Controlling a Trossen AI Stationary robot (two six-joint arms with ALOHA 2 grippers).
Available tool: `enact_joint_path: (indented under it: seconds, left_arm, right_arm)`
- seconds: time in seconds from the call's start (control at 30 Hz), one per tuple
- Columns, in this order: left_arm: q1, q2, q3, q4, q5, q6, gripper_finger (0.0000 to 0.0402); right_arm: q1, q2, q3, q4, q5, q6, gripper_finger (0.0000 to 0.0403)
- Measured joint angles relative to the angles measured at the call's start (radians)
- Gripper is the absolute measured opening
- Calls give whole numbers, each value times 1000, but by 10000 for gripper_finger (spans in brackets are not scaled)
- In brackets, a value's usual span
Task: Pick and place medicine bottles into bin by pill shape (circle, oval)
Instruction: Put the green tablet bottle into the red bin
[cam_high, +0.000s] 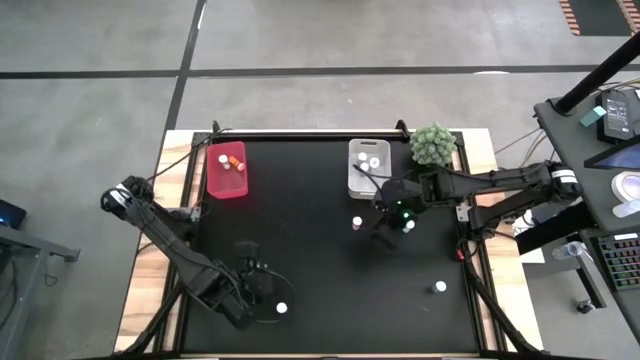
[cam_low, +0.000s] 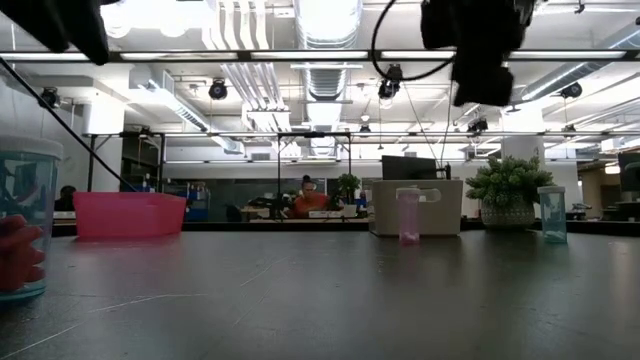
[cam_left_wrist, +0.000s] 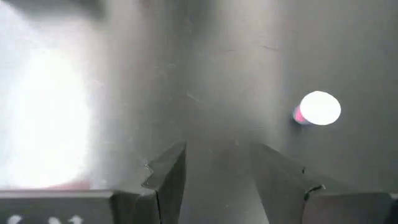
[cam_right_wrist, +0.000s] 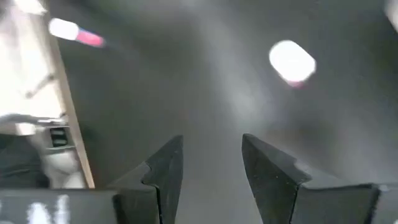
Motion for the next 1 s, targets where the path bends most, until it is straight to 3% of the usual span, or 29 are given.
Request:
enact_joint_path:
  seconds: [0.17,0.27,0.53,0.73,1.0]
  left_arm:
    - [3,-58,-24,4,-36,9,160]
    - [3,-79,-36,3,-96,22,160]
    - [3,-106,-78,8,-163,12,160]
    - [1,-105,-79,29,-161,5,160]
    - [1,-105,-79,37,-160,-14,160]
  right_arm:
    - [4,39,85,-216,93,93,155]
    - [5,53,117,-276,91,160,159]
    - [19,70,149,-422,85,223,225]
    - [19,50,124,-562,154,227,263]
    - [19,11,-11,-524,209,268,270]
